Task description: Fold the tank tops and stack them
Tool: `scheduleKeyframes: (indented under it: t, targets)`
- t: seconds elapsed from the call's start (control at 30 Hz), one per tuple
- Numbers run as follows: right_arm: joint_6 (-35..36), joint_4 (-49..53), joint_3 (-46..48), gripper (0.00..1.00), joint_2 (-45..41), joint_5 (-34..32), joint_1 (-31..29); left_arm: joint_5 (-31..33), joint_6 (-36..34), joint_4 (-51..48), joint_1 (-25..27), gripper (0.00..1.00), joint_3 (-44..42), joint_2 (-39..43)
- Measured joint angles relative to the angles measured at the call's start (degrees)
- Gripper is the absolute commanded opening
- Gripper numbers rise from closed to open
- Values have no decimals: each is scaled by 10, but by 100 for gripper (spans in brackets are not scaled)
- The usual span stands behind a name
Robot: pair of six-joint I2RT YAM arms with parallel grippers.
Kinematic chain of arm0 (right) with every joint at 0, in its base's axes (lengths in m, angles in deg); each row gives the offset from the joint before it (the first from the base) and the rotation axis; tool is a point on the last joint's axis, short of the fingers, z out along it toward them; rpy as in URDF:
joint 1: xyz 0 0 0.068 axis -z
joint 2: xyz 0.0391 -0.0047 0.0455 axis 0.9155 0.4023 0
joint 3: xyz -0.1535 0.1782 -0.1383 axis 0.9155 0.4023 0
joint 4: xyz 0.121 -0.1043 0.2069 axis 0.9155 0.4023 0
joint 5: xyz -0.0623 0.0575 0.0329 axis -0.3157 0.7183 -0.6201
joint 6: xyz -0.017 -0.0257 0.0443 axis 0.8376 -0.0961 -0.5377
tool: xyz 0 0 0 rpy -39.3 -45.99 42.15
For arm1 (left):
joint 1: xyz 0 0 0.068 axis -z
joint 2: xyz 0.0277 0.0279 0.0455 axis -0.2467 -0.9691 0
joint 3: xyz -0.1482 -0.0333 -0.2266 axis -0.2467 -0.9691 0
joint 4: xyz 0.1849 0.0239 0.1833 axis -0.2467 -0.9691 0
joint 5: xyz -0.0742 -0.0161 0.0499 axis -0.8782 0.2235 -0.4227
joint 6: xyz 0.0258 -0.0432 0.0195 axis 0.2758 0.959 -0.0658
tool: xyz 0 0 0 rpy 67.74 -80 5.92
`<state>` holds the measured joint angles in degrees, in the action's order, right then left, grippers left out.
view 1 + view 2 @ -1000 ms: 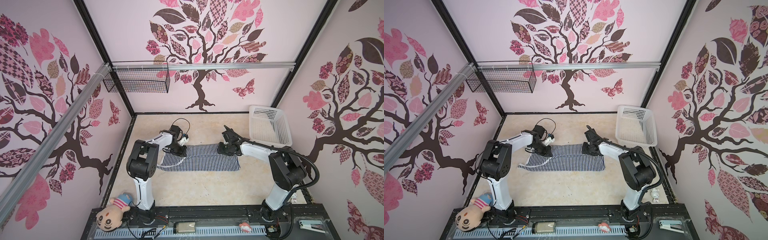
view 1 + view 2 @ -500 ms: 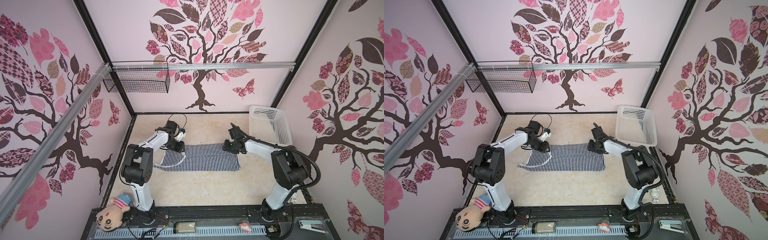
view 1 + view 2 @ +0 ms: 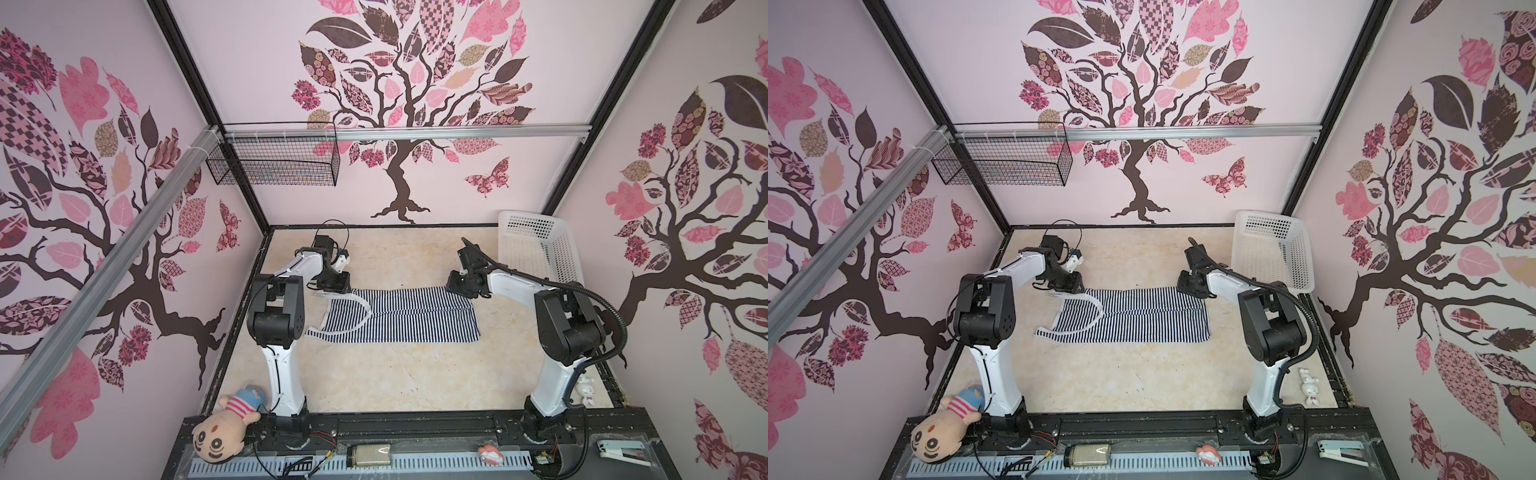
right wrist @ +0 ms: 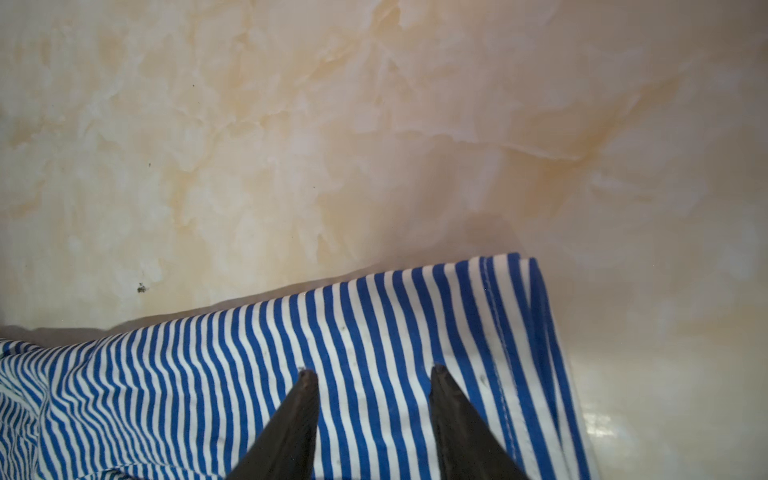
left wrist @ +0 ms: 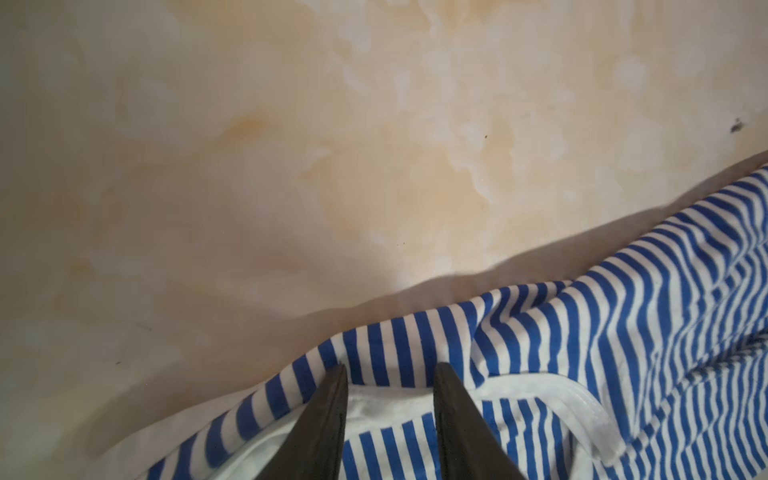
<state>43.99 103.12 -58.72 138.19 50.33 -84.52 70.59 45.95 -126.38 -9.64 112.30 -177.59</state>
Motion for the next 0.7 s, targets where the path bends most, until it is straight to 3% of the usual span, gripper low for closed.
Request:
scheduleKeyframes:
  t: [0.47, 0.7]
  targets:
    - [8, -23, 59, 47, -8, 5, 0, 53, -4, -7, 0, 38, 32, -26]
    - [8, -26, 78, 47, -27, 6, 0, 44, 2, -4, 0, 39, -9, 23]
